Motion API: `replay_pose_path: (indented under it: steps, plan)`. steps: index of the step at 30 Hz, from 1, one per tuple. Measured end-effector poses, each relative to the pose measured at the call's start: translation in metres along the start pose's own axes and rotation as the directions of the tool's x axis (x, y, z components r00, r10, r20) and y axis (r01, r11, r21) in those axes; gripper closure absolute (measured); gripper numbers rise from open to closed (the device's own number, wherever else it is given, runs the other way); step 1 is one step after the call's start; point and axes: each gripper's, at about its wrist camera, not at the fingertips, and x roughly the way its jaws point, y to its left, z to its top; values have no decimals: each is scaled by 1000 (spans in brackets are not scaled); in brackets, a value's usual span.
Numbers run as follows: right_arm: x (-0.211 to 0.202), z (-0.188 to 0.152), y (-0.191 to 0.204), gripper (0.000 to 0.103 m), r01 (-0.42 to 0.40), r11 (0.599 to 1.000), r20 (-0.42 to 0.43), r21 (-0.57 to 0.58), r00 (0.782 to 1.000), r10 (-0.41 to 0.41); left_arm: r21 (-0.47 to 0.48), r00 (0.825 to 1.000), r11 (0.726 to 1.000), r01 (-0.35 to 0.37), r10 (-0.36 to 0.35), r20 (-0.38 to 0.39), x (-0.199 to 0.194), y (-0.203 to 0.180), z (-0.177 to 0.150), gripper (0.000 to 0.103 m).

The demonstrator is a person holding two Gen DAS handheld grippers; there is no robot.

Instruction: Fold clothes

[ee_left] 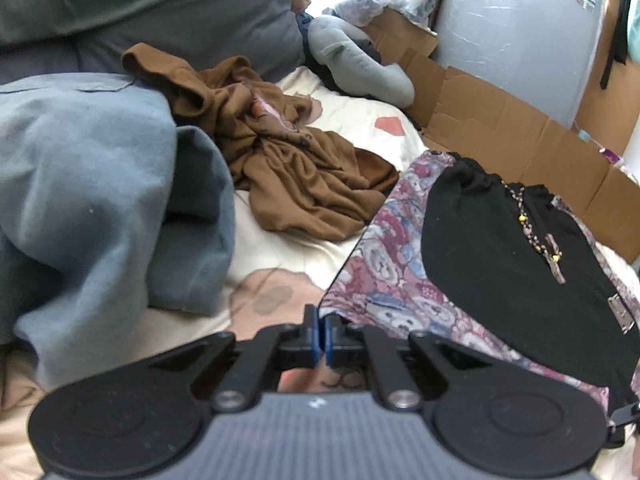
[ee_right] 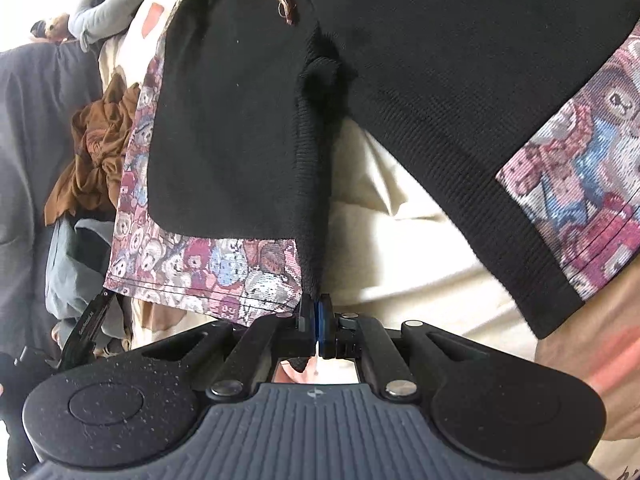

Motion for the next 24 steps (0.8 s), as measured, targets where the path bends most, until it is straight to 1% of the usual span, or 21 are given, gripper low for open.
replay_pose_path:
  steps: [6, 7, 9, 11, 12, 13, 14, 15, 17, 18, 19, 24]
  plan:
    - [10, -5, -5, 103, 22, 1000, -19, 18, 1000, -22, -9, 998, 1000, -16, 15, -65, 21, 10, -10, 100]
    - [11, -5, -5, 100, 24, 999, -22, 24, 999, -23, -11, 997, 1000, -16, 15, -71, 23, 11, -12, 100]
    - [12, -4, -5, 100, 27, 999, -27, 33, 999, -26, -16, 997, 1000, -14, 13, -77, 26, 12, -13, 100]
    - [12, -1, -2, 91, 21, 999, -18, 37, 1000, -20, -19, 997, 1000, -10, 8, -79, 27, 13, -13, 100]
    - [13, 0, -1, 80, 17, 999, -13, 38, 1000, -17, -19, 997, 1000, -7, 5, -79, 27, 13, -13, 100]
    - [14, 1, 1, 72, 14, 999, -7, 39, 1000, -14, -20, 997, 1000, -4, 3, -78, 27, 14, -13, 100]
    - [15, 2, 2, 69, 11, 999, -4, 40, 1000, -11, -20, 997, 1000, -2, 0, -76, 26, 14, -12, 100]
    - [15, 1, 2, 69, 9, 999, -6, 44, 1000, -9, -21, 997, 1000, 0, -1, -74, 25, 14, -12, 100]
    - [16, 0, 2, 69, 5, 999, -12, 50, 1000, -4, -20, 998, 1000, 1, -2, -69, 24, 14, -11, 100]
    - [16, -1, 1, 80, 3, 999, -14, 53, 1000, -2, -20, 998, 1000, 1, -2, -67, 23, 14, -11, 100]
    - [16, -1, 1, 102, 1, 998, -17, 56, 1000, 0, -20, 998, 1000, 1, -2, -64, 22, 14, -11, 100]
    - [18, -4, 0, 103, -10, 997, -31, 73, 999, 12, -28, 999, 1000, 3, -4, -42, 12, 15, -6, 100]
